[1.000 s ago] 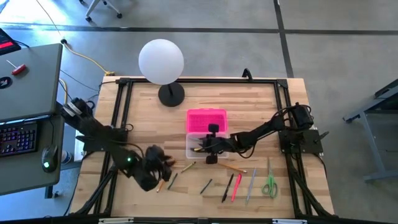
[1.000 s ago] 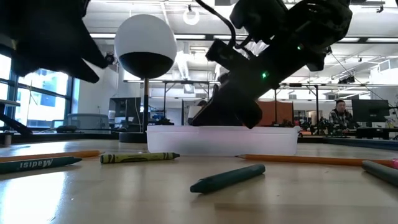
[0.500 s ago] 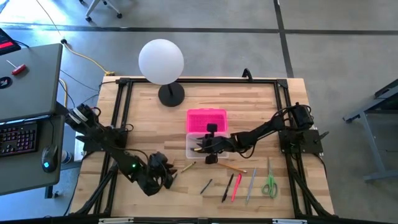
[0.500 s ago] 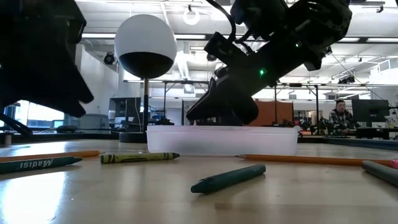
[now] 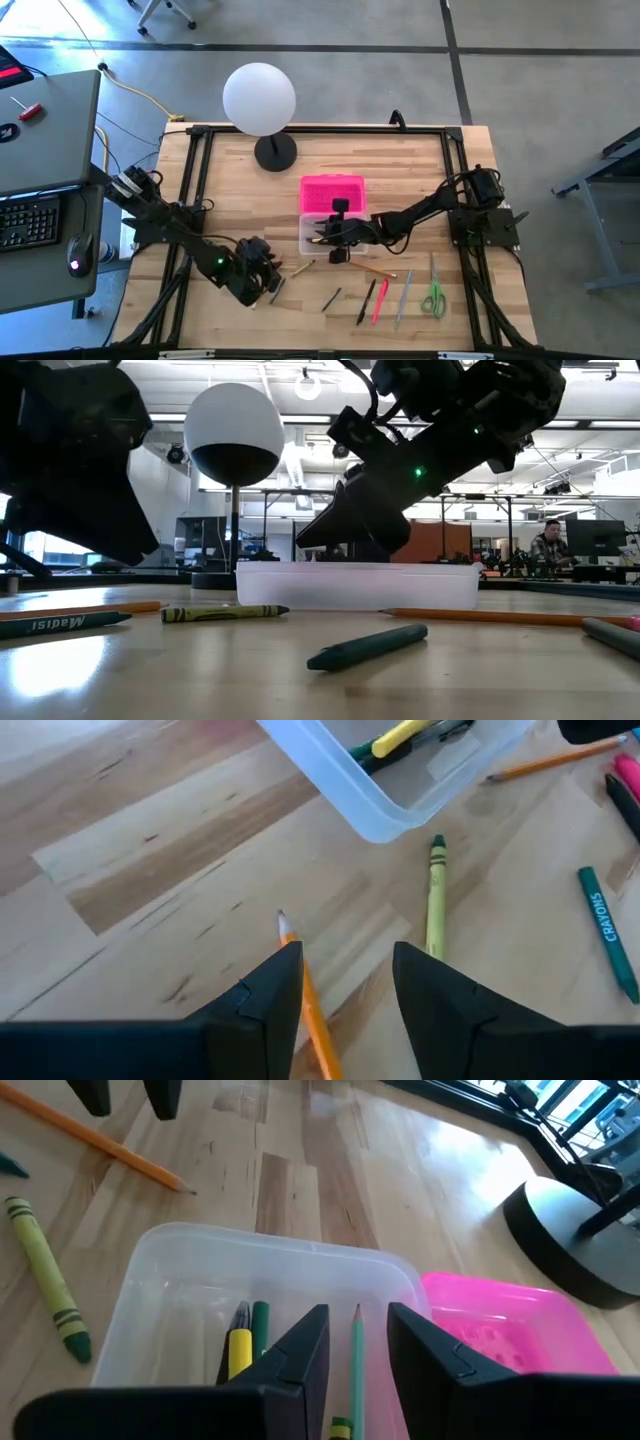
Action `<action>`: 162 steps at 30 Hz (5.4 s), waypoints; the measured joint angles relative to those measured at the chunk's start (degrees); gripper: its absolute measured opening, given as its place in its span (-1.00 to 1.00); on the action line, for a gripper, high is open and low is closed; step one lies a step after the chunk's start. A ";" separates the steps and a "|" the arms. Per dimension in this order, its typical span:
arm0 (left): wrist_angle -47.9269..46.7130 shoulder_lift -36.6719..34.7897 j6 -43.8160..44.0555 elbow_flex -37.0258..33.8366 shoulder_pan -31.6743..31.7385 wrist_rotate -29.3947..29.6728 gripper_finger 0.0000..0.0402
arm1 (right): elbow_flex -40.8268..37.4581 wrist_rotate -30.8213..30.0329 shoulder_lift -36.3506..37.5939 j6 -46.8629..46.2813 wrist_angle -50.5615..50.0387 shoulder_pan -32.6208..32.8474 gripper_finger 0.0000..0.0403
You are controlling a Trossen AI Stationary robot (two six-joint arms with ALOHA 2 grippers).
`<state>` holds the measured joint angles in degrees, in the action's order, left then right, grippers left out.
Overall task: Pick & place school supplies into a supply box
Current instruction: Put the orange pencil into the pink supply box, then put the blue pencil into the pink supply box
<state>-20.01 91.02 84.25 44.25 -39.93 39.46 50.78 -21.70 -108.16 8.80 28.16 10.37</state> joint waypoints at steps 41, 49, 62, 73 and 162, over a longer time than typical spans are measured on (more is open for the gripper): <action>0.18 13.73 -3.85 0.24 0.86 1.92 -0.06 | -0.02 0.97 0.02 0.07 -0.02 -0.76 -0.59; 0.62 14.97 -4.93 0.03 0.89 4.81 -0.06 | -0.02 2.41 0.02 -4.20 -0.42 -1.42 -0.59; 5.77 26.94 10.72 -0.15 -7.20 23.88 -0.06 | -0.02 3.25 0.02 0.18 -0.22 -2.11 -0.59; 4.05 28.79 12.24 2.65 -7.79 24.29 -0.12 | -0.02 4.94 0.02 0.20 -1.16 -2.23 -0.59; 32.82 21.67 -78.41 29.94 36.93 -37.64 -0.63 | 0.04 10.17 25.66 -27.82 -50.15 32.84 -0.59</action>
<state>12.81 112.69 5.84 74.19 -3.01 1.83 50.83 -11.53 -82.50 -19.02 -21.99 43.21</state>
